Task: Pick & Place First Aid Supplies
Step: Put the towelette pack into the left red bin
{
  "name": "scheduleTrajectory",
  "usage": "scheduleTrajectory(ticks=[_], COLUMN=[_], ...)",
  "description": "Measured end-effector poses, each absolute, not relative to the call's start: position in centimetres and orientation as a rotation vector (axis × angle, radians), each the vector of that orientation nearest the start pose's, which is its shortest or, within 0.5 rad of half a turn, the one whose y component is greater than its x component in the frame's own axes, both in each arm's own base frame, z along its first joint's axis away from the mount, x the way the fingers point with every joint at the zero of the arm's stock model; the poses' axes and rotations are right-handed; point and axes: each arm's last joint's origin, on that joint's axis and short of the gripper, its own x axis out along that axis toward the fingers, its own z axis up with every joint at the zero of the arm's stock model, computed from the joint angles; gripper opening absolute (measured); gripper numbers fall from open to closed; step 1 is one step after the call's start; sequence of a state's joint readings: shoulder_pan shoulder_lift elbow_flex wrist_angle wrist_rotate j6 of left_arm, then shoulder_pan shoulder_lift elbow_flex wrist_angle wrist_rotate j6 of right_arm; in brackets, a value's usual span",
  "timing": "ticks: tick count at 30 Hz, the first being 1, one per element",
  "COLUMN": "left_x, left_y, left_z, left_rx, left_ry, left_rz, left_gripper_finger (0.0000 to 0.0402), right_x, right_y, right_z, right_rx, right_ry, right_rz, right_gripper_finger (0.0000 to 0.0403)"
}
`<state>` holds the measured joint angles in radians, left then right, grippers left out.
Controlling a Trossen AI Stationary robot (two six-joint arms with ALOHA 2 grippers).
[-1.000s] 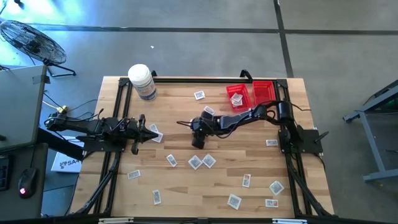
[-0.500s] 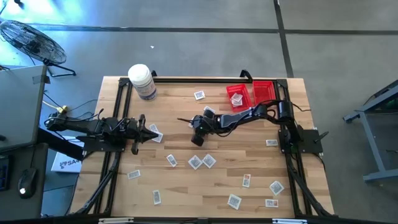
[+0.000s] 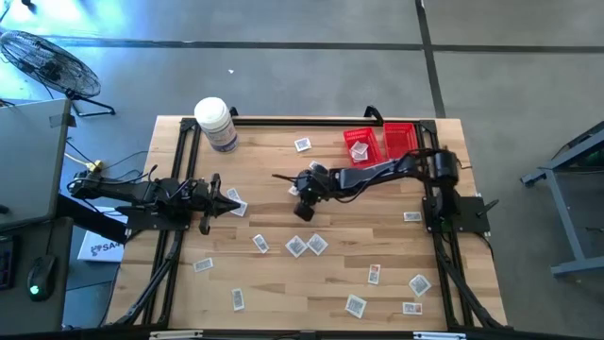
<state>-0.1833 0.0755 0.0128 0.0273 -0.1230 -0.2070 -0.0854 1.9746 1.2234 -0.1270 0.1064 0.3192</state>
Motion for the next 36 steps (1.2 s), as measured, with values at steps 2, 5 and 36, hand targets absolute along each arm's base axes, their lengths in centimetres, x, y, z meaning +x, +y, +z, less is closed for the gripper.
scheduleTrajectory(ticks=[2, 5, 36], left_x=[10.0, 10.0, 10.0], left_y=[-1.5, -1.5, -1.5], left_z=[16.5, 16.5, 16.5], left_rx=[-0.201, -0.201, -0.201], left_ry=[0.041, 0.041, 0.041], left_rz=[-0.056, -0.056, -0.057], left_gripper_finger=[0.0001, 0.0001, 0.0001], right_x=[40.0, 38.8, 25.5], right_y=[-3.8, -3.8, -18.9], right_z=[16.5, 17.7, 20.4], right_rx=[0.310, 0.313, 0.553], right_ry=[0.825, 0.877, 1.002], right_rz=[-0.310, -0.327, -0.974], right_gripper_finger=[0.0002, 0.0001, 0.0000])
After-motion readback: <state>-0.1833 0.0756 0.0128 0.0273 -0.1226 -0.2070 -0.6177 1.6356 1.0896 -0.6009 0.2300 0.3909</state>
